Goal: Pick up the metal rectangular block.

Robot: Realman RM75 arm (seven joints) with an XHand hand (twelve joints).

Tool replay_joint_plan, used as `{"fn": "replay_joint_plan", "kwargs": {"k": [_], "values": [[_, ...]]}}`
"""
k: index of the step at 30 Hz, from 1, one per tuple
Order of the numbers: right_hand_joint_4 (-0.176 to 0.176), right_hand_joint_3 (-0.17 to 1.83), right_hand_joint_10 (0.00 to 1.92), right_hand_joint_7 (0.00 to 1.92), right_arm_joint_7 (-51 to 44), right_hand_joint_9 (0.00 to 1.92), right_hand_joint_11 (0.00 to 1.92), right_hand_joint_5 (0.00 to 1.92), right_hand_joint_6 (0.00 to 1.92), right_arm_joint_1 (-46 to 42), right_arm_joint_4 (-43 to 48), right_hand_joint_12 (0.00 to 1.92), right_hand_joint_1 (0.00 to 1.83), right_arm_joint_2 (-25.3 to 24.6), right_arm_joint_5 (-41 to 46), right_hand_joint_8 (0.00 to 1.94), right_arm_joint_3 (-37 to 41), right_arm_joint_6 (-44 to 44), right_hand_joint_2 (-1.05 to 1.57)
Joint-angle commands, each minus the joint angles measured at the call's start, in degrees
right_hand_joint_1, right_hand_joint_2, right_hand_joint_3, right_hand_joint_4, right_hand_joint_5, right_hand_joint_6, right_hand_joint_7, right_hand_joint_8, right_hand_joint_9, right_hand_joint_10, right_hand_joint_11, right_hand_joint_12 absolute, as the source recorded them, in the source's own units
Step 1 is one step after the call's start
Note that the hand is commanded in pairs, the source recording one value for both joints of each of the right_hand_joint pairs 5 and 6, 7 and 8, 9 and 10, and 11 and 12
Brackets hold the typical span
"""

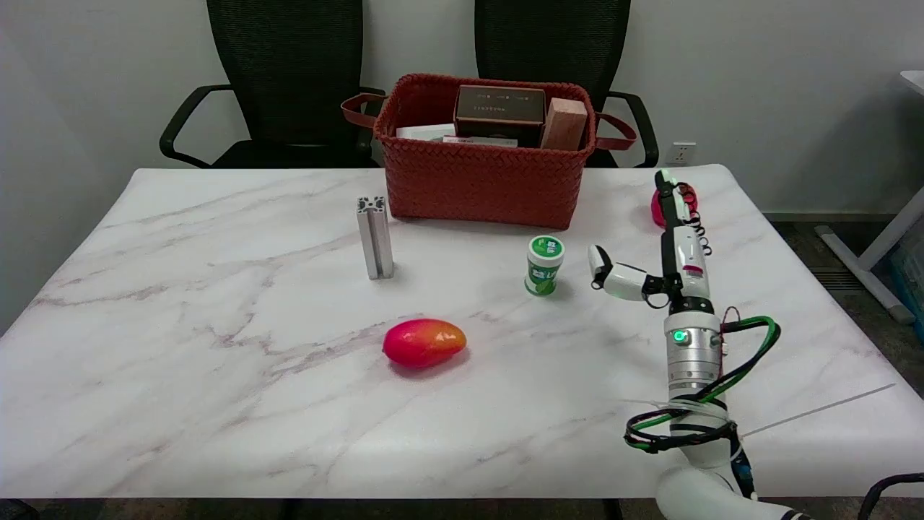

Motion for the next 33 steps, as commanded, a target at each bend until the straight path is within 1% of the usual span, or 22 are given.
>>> {"fn": "replay_joint_plan", "kwargs": {"k": [1, 10, 14, 16, 23, 26, 33], "values": [[0.0, 0.88, 0.16, 0.06, 5.12, 0.16, 0.11, 0.09, 0.09, -0.67, -2.86, 0.11, 1.12, 0.19, -0.75, 0.06, 2.43, -0.29, 0.46], [0.0, 0.84, 0.17, 0.06, 5.26, 0.17, 0.12, 0.09, 0.09, -0.68, -1.53, 0.12, 1.13, 0.19, -2.1, 0.06, 1.65, 0.06, 0.49], [0.0, 0.83, 0.18, 0.07, 5.26, 0.18, 0.13, 0.09, 0.09, -0.68, 0.64, 0.13, 1.13, 0.19, -2.58, 0.07, 0.05, -1.2, 0.5], [0.0, 0.83, 0.18, 0.08, 5.64, 0.18, 0.13, 0.09, 0.09, -0.68, 2.29, 0.13, 1.13, 0.19, -2.58, 0.08, -0.87, -3.09, 0.5], [0.0, 0.82, 0.21, 0.13, 8.8, 0.21, 0.2, 0.09, 0.09, -0.69, 8.09, 0.2, 1.12, 0.09, -2.58, 0.13, -2.14, -13.85, 0.54], [0.0, 0.82, 0.22, 0.14, 9.18, 0.22, 0.21, 0.09, 0.09, -0.61, 9.54, 0.21, 1.11, -0.15, -2.58, 0.14, -2.47, -16.23, 0.56], [0.0, 0.83, 0.23, 0.16, 9.26, 0.23, 0.22, 0.1, 0.1, 0.14, 13.12, 0.22, 1.1, -0.76, -2.63, 0.16, -4.93, -17.69, 0.58]]}}
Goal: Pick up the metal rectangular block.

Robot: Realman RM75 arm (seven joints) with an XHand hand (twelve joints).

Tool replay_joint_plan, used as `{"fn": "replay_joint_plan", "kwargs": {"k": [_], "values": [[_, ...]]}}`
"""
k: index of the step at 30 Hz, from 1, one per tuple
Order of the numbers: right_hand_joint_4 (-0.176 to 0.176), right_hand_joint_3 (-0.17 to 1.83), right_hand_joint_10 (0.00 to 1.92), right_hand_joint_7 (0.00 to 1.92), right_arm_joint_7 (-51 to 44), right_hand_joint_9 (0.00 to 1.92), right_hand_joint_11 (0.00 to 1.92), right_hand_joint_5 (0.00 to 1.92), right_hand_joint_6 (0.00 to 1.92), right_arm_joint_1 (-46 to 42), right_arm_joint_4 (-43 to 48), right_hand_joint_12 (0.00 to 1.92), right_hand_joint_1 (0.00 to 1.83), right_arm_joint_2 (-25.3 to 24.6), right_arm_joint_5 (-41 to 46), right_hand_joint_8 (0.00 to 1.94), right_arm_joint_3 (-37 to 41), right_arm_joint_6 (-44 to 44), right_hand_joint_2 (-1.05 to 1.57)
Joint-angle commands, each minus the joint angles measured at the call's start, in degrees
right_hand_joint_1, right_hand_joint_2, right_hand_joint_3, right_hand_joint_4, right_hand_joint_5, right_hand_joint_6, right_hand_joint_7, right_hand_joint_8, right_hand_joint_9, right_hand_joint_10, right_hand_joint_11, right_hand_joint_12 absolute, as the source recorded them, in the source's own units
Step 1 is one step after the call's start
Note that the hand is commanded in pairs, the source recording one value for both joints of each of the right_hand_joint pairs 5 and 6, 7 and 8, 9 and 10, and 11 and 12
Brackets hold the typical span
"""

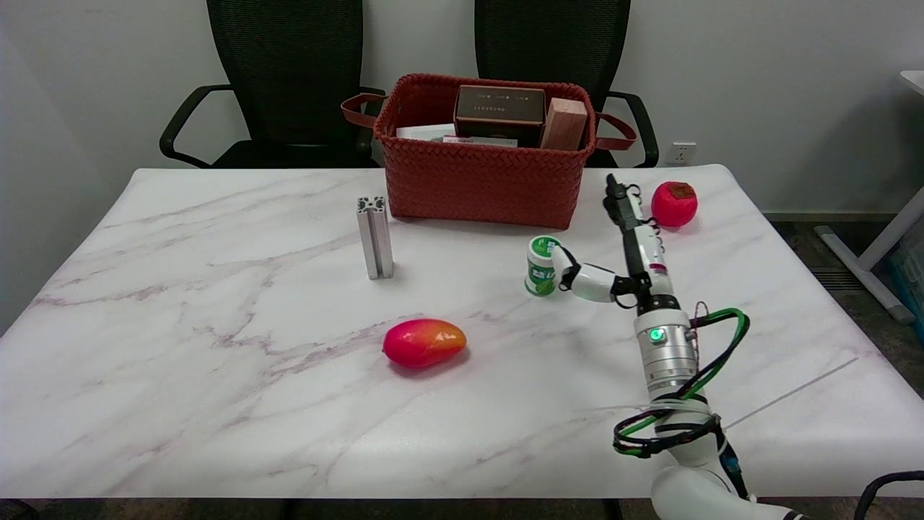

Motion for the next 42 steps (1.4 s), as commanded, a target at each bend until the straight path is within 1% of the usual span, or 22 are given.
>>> {"fn": "replay_joint_plan", "kwargs": {"k": [1, 8, 14, 17, 23, 27, 34, 42], "values": [[0.0, 0.83, 0.23, 0.16, 2.64, 0.23, 0.22, 0.1, 0.1, 0.99, 9.13, 0.22, 1.1, -1.07, -0.54, 0.16, -4.36, -9.95, 0.58], [0.0, 0.83, 0.23, 0.17, 2.64, 0.23, 0.22, 0.1, 0.1, 2.35, 11.24, 0.22, 1.1, -2.41, -1.74, 0.17, -4.75, -14.52, 0.58], [0.0, 0.84, 0.23, 0.17, 2.64, 0.23, 0.22, 0.1, 0.1, 5.53, 10.8, 0.22, 1.09, -2.91, -1.34, 0.17, -6.51, -16.83, 0.59], [0.0, 0.84, 0.23, 0.17, 3.14, 0.23, 0.22, 0.1, 0.1, 7.33, 9.23, 0.22, 1.09, -3.78, -1.02, 0.17, -7.33, -17.68, 0.59], [0.0, 0.82, 0.24, 0.18, 8.05, 0.24, 0.22, 0.1, 0.1, 12.3, 4.78, 0.22, 1.07, -8.33, -1.02, 0.18, -8.07, -19.61, 0.63], [0.0, 0.81, 0.24, 0.18, 8.71, 0.24, 0.22, 0.1, 0.1, 15.03, 1.97, 0.22, 1.07, -10.61, -1.02, 0.18, -8.07, -20.87, 0.64], [0.0, 0.8, 0.24, 0.18, 8.71, 0.24, 0.22, 0.1, 0.1, 20.05, -2.78, 0.22, 1.07, -12.53, -0.96, 0.18, -8.07, -24.76, 0.64], [0.0, 0.82, 0.24, 0.19, 8.79, 0.24, 0.21, 0.09, 0.09, 24.36, -8.5, 0.21, 1.06, -14.43, 1.38, 0.19, -8.29, -28.0, 0.6]]}}
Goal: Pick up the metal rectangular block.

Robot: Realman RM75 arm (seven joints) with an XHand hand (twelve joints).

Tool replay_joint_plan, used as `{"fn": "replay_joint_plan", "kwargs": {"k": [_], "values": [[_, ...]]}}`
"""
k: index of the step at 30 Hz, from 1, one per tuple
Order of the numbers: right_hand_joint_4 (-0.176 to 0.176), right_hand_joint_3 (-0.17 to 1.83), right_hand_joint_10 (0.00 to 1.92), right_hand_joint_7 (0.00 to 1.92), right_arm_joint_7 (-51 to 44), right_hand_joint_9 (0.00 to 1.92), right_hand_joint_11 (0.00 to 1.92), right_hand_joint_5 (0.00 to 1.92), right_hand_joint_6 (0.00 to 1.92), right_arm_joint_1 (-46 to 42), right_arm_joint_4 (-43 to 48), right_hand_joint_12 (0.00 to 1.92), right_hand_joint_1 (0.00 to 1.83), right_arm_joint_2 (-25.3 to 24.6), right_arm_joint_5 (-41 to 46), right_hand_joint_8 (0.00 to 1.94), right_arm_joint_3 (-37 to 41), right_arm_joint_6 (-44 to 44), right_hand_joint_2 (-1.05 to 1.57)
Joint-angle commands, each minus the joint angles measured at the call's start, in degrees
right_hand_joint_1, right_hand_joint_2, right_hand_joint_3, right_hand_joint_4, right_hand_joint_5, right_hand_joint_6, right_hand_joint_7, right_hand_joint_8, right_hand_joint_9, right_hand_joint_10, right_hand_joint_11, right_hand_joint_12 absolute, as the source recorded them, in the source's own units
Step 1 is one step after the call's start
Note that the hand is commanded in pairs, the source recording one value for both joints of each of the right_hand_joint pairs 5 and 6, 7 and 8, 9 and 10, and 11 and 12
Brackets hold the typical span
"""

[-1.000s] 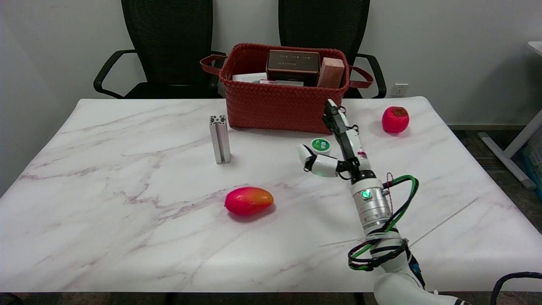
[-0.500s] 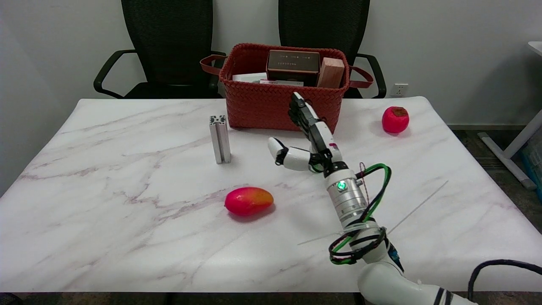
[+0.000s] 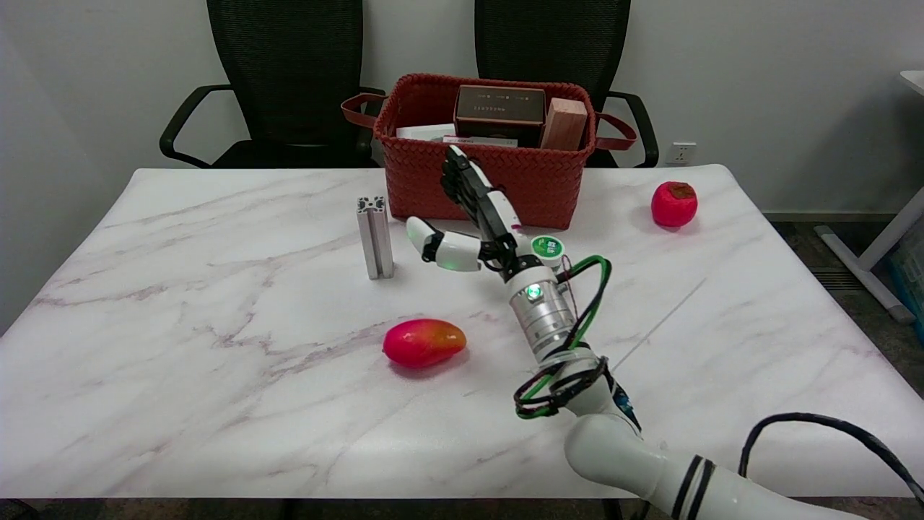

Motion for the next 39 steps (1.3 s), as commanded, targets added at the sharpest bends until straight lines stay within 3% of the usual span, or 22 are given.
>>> {"fn": "replay_joint_plan", "kwargs": {"k": [1, 7, 20, 25, 32, 39], "values": [[0.0, 0.83, 0.24, 0.19, 1.8, 0.24, 0.2, 0.09, 0.09, 10.59, -11.19, 0.2, 1.06, -5.58, 2.61, 0.19, -1.19, -7.31, 0.58], [0.0, 0.78, 0.25, 0.19, 1.85, 0.25, 0.14, 0.03, 0.03, 12.84, -15.18, 0.14, 1.08, -6.19, 2.86, 0.19, -2.0, -7.63, 0.4], [0.0, 0.03, 0.32, 0.27, 1.85, 0.32, 0.1, 0.0, 0.0, 17.82, -21.81, 0.1, 1.09, -7.29, 5.41, 0.27, -2.24, -13.9, 0.13], [0.0, -0.14, 0.33, 0.3, 1.85, 0.33, 0.03, 0.0, 0.0, 19.38, -26.18, 0.03, 1.06, -8.32, 5.41, 0.3, -2.16, -13.23, 0.02], [0.0, -0.17, 0.29, 0.31, 1.85, 0.29, 0.0, 0.0, 0.0, 20.7, -29.64, 0.0, 1.02, -8.68, 5.41, 0.31, -1.88, -13.19, -0.01], [0.0, -0.17, 0.0, 0.17, 1.85, 0.0, 0.0, 0.0, 0.0, 21.65, -31.94, 0.0, 1.01, -8.99, 5.41, 0.17, -1.84, -13.15, -0.02]]}}
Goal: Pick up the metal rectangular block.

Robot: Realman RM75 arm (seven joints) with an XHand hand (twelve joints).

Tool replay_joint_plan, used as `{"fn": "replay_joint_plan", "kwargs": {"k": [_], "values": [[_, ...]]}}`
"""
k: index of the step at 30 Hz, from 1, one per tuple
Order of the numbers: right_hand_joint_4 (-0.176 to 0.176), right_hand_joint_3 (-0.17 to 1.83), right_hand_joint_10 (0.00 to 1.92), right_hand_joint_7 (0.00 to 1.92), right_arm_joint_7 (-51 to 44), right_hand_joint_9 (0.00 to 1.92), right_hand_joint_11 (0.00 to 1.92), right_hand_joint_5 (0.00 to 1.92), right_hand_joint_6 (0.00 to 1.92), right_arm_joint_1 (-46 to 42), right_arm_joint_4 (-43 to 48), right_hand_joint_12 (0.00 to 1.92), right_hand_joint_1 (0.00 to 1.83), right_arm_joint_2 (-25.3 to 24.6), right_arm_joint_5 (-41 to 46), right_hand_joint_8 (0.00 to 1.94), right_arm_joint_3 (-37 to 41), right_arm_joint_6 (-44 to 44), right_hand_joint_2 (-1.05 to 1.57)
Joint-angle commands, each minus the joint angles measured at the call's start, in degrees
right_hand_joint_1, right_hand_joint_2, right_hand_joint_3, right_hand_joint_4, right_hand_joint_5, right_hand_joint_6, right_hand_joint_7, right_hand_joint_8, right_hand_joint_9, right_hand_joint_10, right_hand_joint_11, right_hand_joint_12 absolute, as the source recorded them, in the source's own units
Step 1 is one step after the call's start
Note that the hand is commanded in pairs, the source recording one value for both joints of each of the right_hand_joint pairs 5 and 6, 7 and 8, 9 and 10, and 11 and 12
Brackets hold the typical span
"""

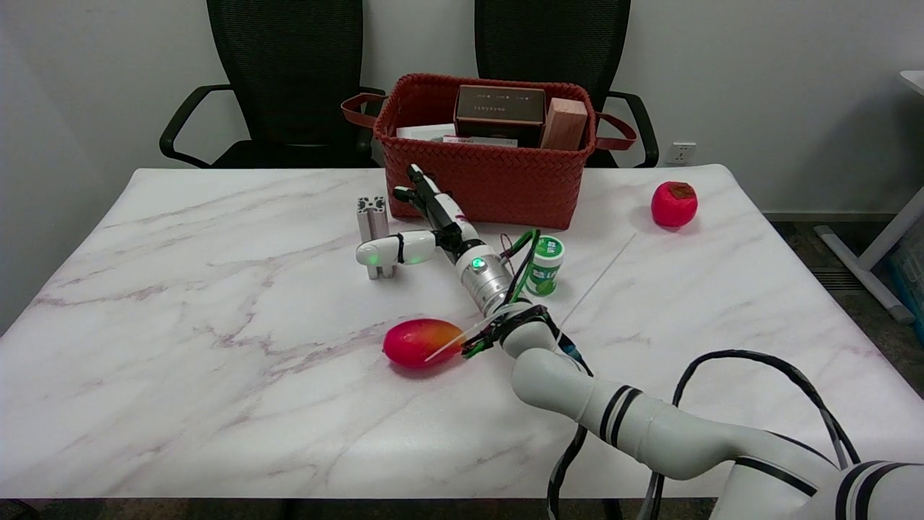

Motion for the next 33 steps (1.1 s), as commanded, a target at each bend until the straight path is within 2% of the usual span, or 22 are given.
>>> {"fn": "replay_joint_plan", "kwargs": {"k": [1, 4, 16, 19, 24, 27, 33], "values": [[0.0, -0.17, 0.0, 0.11, 0.11, 0.0, 0.0, 0.0, 0.0, 4.18, -8.27, 0.0, 1.01, -1.57, 0.55, 0.11, 0.08, -1.14, -0.02], [0.0, -0.17, 0.0, 0.0, 1.01, 0.0, 0.0, 0.0, 0.0, 4.54, -8.71, 0.0, 1.01, -1.65, 0.55, 0.0, 0.03, -1.42, -0.02], [0.0, -0.17, 0.0, 0.0, 3.36, 0.0, 0.0, 0.0, 0.0, 6.29, -11.98, 0.0, 0.97, -3.37, 0.55, 0.0, -0.72, -1.64, -0.03], [0.0, -0.17, 0.07, 0.0, 3.36, 0.07, 0.0, 0.0, 0.0, 6.76, -13.13, 0.0, 1.02, -4.13, 0.47, 0.0, -0.72, -1.51, -0.03], [0.0, -0.17, 0.17, 0.1, 3.36, 0.17, 0.0, 0.0, 0.0, 7.41, -14.88, 0.0, 1.07, -5.04, 0.55, 0.1, -0.72, -1.3, 0.03], [0.0, -0.06, 0.27, 0.24, 3.36, 0.27, 0.01, 0.0, 0.0, 7.83, -15.74, 0.01, 1.1, -5.46, 0.55, 0.24, -0.72, -1.3, 0.08], [0.0, -0.01, 0.3, 0.28, 3.36, 0.3, 0.02, 0.0, 0.0, 9.08, -17.49, 0.02, 1.1, -6.28, 0.55, 0.28, -0.72, -1.3, 0.09]]}}
